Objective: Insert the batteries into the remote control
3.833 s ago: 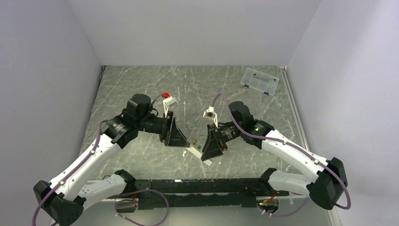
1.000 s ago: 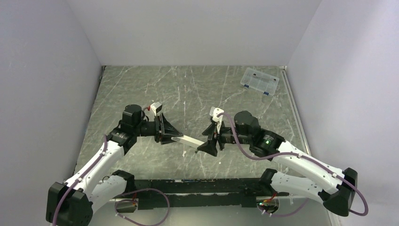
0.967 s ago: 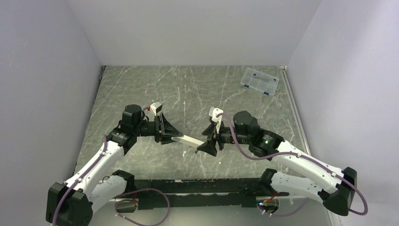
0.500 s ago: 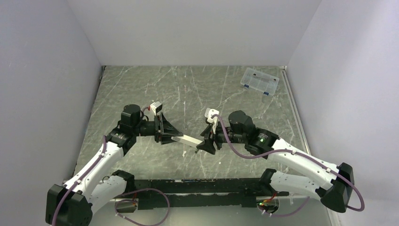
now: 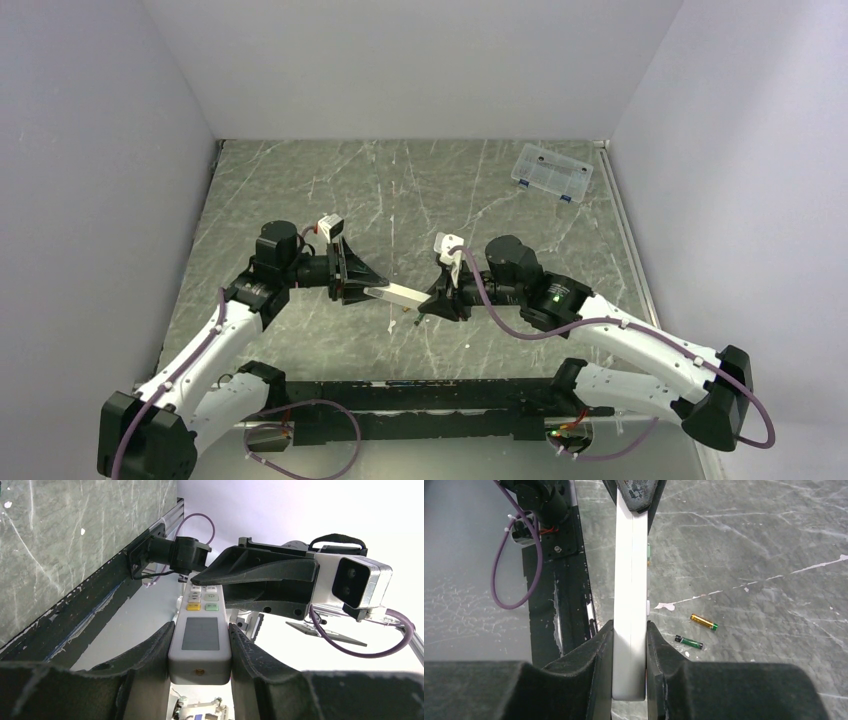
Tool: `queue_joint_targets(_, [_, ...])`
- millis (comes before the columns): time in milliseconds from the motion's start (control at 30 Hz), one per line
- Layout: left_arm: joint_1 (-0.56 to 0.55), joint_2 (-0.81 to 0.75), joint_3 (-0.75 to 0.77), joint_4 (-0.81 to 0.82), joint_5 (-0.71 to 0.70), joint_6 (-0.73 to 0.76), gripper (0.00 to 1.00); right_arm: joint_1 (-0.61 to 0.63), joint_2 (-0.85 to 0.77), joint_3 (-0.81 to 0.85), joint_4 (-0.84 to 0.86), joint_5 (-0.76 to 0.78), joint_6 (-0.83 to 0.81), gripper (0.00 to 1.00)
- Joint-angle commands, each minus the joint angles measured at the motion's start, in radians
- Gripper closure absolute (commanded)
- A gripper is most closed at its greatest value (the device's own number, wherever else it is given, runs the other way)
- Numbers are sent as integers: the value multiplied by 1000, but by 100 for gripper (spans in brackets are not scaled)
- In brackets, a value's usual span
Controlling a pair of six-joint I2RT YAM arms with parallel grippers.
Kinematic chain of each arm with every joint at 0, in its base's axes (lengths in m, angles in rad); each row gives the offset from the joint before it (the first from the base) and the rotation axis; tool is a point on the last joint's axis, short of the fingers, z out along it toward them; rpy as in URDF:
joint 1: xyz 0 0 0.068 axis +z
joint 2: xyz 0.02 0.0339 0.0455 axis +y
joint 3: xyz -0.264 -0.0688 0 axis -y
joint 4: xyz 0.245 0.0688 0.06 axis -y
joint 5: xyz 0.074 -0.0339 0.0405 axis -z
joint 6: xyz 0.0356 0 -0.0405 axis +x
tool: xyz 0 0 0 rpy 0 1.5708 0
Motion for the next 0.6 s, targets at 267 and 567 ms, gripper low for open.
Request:
queue_joint_targets(267, [0,-24,16,20,35,73,50,1,-25,22,4,-17,8,100])
queue_joint_targets(567, [0,-37,59,-70,15,244,11,0,-16,28,-26,-36,62,100])
